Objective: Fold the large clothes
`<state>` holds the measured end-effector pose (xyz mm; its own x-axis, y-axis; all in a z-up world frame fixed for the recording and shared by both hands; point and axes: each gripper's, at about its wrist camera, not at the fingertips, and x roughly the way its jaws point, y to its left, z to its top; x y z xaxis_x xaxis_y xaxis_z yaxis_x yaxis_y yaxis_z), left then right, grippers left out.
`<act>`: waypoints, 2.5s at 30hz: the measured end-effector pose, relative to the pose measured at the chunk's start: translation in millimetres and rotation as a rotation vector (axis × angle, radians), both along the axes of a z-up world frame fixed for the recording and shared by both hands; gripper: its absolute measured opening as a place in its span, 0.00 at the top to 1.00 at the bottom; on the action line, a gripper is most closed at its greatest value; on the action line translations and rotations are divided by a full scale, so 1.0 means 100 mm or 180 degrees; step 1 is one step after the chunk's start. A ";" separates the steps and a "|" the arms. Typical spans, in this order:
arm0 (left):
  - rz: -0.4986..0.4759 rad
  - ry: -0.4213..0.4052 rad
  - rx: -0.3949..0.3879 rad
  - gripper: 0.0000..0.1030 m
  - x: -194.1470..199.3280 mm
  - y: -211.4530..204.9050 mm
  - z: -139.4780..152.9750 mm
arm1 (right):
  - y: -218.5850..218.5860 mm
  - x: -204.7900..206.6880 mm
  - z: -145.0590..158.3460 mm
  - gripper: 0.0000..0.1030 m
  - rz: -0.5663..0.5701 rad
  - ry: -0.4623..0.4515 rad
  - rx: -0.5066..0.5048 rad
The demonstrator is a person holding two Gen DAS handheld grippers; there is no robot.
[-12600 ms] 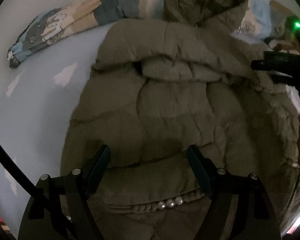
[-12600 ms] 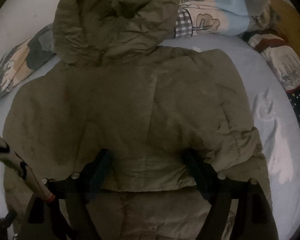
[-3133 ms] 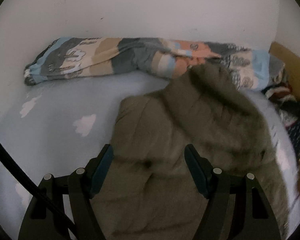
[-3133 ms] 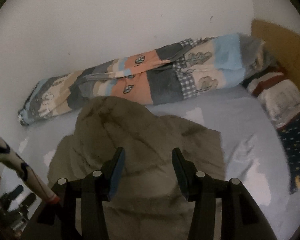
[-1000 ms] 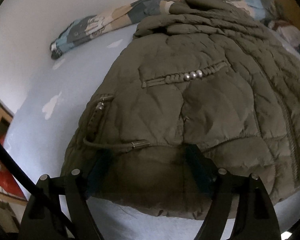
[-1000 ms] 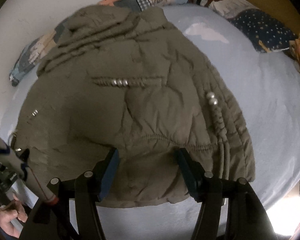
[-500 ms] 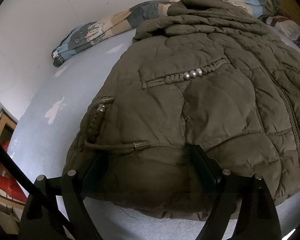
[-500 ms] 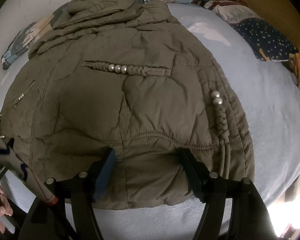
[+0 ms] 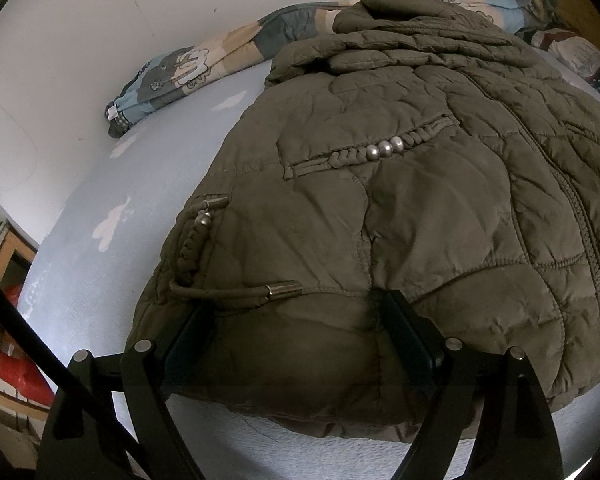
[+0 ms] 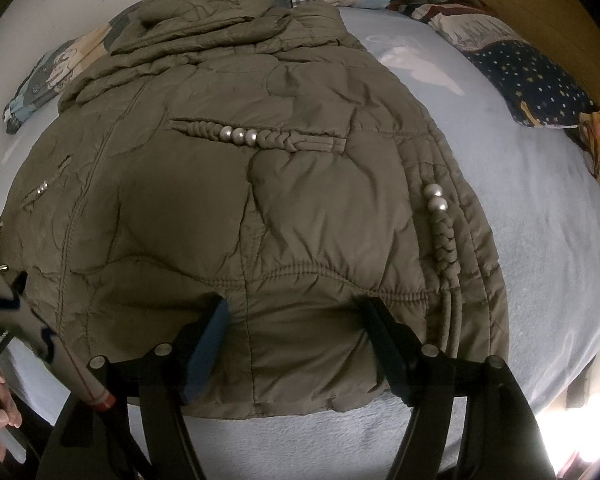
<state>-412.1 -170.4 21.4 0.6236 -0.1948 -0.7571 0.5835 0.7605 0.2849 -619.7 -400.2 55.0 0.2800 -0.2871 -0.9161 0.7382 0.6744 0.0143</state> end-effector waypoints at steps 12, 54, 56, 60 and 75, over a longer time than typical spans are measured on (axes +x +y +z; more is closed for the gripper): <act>-0.0013 -0.0086 0.0019 0.16 -0.04 -0.01 -0.02 | 0.06 0.02 0.00 0.26 0.0040 0.0063 -0.0095; -0.0111 -0.0253 -0.0215 0.15 -0.02 0.23 0.36 | -0.06 -0.16 0.07 0.06 -0.0032 -0.0026 -0.0083; 0.0068 -0.0167 -0.0421 0.15 0.11 0.38 0.48 | -0.13 -0.29 0.20 0.07 -0.0130 -0.0252 -0.0074; 0.0634 0.0250 -0.0758 0.16 0.53 0.74 0.53 | -0.42 -0.69 0.45 0.07 -0.0496 -0.0713 -0.0086; 0.1562 0.1563 -0.1740 0.26 1.09 1.49 0.09 | -0.91 -1.27 -0.02 0.50 -0.1406 -0.1375 0.1159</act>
<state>-303.2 -21.8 30.4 0.3609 -0.4037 -0.8407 0.1161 0.9139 -0.3890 -746.3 -491.3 52.9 0.5675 -0.1545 -0.8088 0.8187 0.2108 0.5342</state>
